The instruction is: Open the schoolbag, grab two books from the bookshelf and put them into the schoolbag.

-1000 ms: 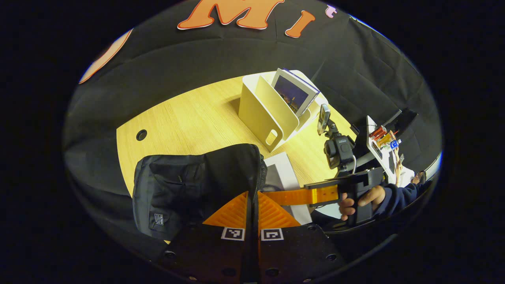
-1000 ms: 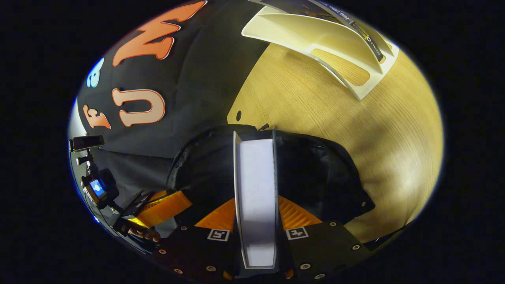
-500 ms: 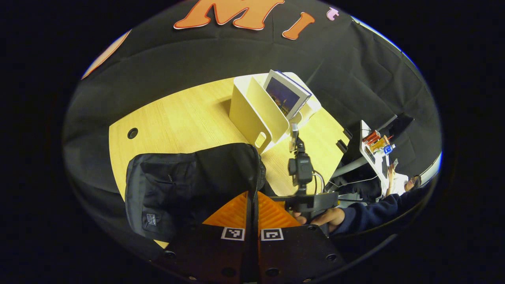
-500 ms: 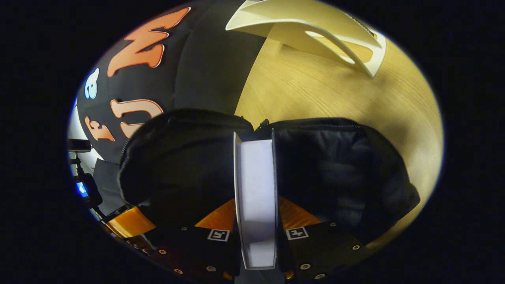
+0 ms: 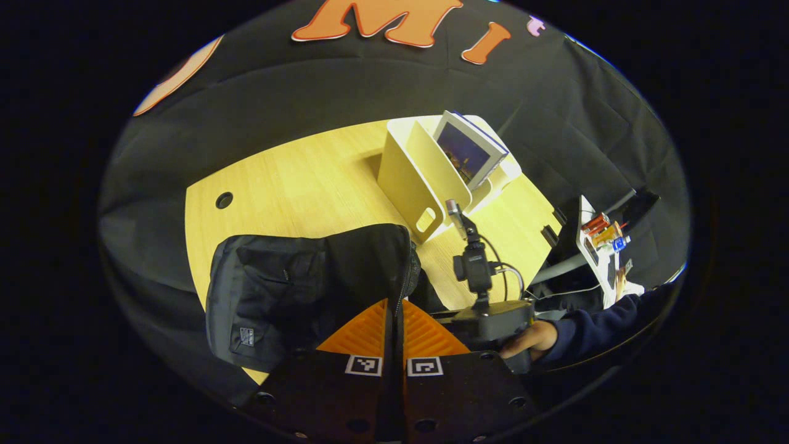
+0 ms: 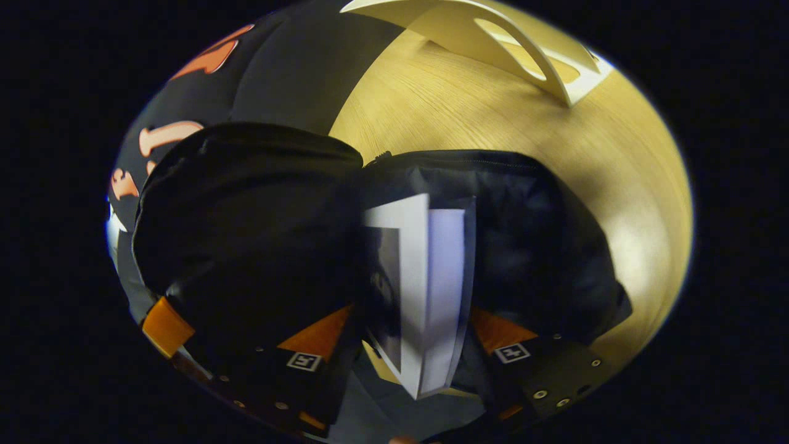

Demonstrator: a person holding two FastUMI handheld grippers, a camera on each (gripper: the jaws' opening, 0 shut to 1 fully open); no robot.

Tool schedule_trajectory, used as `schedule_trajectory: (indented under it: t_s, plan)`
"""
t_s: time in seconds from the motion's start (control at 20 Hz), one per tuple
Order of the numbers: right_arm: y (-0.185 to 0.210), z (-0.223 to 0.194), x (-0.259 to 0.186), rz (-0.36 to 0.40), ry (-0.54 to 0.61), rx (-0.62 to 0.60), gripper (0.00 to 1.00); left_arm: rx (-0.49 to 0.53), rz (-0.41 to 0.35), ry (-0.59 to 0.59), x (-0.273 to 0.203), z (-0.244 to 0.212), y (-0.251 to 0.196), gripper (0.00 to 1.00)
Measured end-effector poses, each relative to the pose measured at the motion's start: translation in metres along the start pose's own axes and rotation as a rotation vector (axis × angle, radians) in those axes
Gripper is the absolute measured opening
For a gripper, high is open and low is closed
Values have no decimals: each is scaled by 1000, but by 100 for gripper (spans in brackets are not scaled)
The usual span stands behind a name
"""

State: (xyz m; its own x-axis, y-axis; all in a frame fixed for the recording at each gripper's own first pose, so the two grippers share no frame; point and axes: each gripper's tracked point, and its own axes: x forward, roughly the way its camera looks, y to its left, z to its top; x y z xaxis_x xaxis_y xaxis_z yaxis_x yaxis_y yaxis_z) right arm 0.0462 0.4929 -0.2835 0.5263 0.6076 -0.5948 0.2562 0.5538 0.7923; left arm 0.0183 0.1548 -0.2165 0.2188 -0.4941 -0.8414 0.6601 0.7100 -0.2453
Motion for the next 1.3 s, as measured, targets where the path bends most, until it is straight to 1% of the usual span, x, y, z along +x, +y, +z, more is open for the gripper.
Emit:
schedule_trajectory:
  t_s: [0.05, 0.1, 0.3, 0.45, 0.65, 0.8, 1.2, 1.3]
  plan:
    - [-11, -2, -7, -49, 17, -35, 77, -8, 5, -1, 0, -1, 0, 1]
    - [-20, 1, -18, -82, 9, -56, 98, -13, 12, -4, 0, -1, 0, 1]
    - [-50, 10, -59, -151, 7, -102, 98, -39, 26, 1, 8, -3, -2, 1]
    - [-68, 22, -93, -207, -10, -145, 99, -40, 31, 12, 12, -5, -4, 1]
    - [-76, 41, -141, -237, -25, -163, 98, -47, 35, 17, 18, -7, -6, 1]
    - [-81, 56, -170, -259, -37, -144, 99, -56, 36, 17, 21, -7, -7, 1]
    - [-76, 115, -213, -304, -113, -190, 99, -51, 10, 35, 30, -12, -10, 1]
    - [-80, 133, -227, -358, -132, -257, 99, -43, 1, 42, 38, -10, -12, 1]
